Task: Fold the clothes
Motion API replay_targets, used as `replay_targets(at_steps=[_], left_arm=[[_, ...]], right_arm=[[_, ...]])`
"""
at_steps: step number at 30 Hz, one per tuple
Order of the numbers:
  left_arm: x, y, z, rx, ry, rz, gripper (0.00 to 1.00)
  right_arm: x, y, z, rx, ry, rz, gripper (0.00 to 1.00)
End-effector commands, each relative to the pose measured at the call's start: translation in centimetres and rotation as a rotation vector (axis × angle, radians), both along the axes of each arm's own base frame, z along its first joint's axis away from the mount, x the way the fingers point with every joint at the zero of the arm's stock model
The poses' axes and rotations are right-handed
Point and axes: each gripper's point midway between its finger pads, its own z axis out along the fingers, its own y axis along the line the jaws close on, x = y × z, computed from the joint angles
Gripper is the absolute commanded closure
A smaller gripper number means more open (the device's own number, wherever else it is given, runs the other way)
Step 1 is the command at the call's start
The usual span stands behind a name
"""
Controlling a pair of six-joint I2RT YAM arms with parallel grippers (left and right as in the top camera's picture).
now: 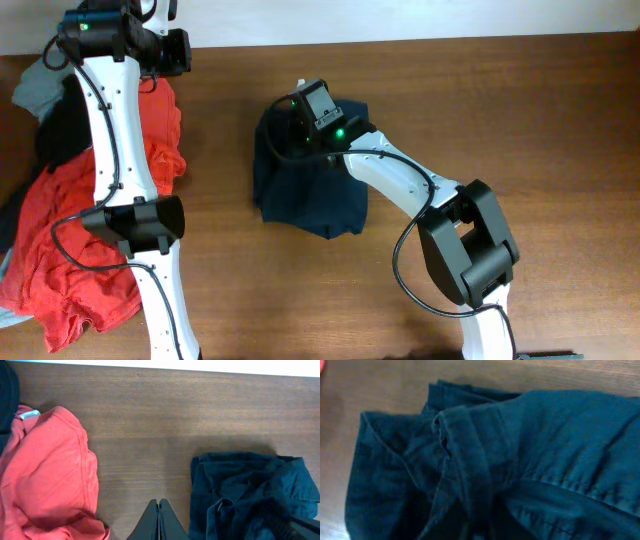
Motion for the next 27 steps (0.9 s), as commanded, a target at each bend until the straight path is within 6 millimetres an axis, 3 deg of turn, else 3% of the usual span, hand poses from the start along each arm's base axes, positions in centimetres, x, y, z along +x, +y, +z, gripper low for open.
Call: replay_targets(at_steps=[1, 4, 12, 15, 19, 22, 25, 27], left_arm=[[0.1, 0.5, 0.8, 0.023, -0.029, -0.002, 0.96], [0.7, 0.7, 1.2, 0.027, -0.057, 0.003, 0.93], [1.1, 0.9, 1.5, 0.028, -0.078, 0.008, 0.92], [1.1, 0.9, 1.5, 0.029, -0.078, 0.008, 0.92], [1.0, 0.9, 1.5, 0.028, -0.077, 0.008, 0.92], [1.0, 0.9, 1.5, 0.028, -0.074, 0.008, 0.92], [1.0, 0.9, 1.5, 0.028, -0.077, 0.008, 0.92], [1.1, 1.0, 1.6, 0.029, -0.081, 0.008, 0.92]], right_arm=[[0.5, 0.0, 0.3, -0.008, -0.023, -0.013, 0.96], [0.2, 1.7, 1.5, 0.059, -0.012, 0.044, 0.96], [-1.7, 8.2, 7.2, 0.161, -0.067, 0.198, 0.96], [-2.5, 9.2, 6.7, 0.143, -0.068, 0.194, 0.96], [-2.7, 9.5, 3.1, 0.119, -0.001, 0.159, 0.96], [-2.9, 9.5, 0.4, 0.109, 0.055, 0.148, 0.61], [-3.6, 10.0, -0.3, 0.121, 0.089, 0.180, 0.37], [-3.8, 10.1, -0.2, 0.123, 0.094, 0.187, 0.29]])
